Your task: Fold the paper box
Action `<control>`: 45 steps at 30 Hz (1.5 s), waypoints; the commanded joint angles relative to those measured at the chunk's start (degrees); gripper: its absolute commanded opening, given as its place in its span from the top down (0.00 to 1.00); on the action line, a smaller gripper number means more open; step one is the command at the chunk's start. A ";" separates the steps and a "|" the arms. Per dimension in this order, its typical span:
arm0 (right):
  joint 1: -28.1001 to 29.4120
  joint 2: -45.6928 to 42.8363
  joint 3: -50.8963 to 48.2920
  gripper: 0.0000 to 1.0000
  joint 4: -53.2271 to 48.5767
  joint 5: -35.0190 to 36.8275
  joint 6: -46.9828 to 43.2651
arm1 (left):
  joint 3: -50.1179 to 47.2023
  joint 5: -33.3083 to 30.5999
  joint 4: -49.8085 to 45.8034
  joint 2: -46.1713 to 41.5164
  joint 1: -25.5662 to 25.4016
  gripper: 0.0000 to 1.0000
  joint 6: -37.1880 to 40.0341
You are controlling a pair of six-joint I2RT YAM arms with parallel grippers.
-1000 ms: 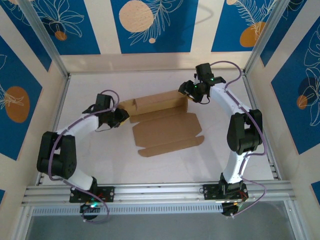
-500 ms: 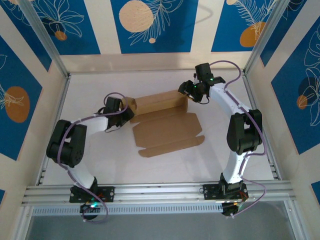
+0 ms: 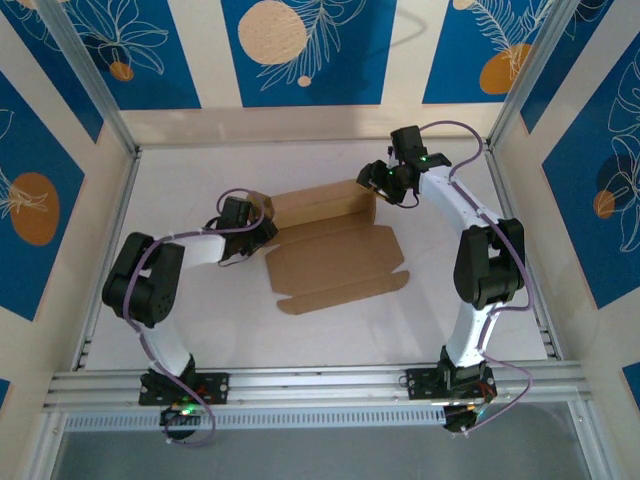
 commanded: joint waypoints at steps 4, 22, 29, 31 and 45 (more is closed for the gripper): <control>0.28 0.89 -1.07 0.42 -3.78 1.43 -1.77 | -0.73 -5.51 -7.32 -3.57 -0.34 0.42 4.62; 0.88 0.75 -3.38 0.42 -1.74 -3.70 -0.19 | 2.25 5.93 2.46 2.64 -0.86 0.43 2.47; 0.72 -1.03 -5.98 0.42 -1.17 -3.85 3.74 | 1.87 2.58 1.28 -1.31 -0.31 0.42 4.05; 1.06 -2.23 -8.43 0.43 1.00 -6.16 6.81 | 2.66 3.07 0.56 -1.32 0.56 0.42 4.39; 3.20 -10.22 -9.43 0.43 -3.09 -5.31 11.90 | 6.52 10.31 -4.77 -2.85 5.46 0.46 7.48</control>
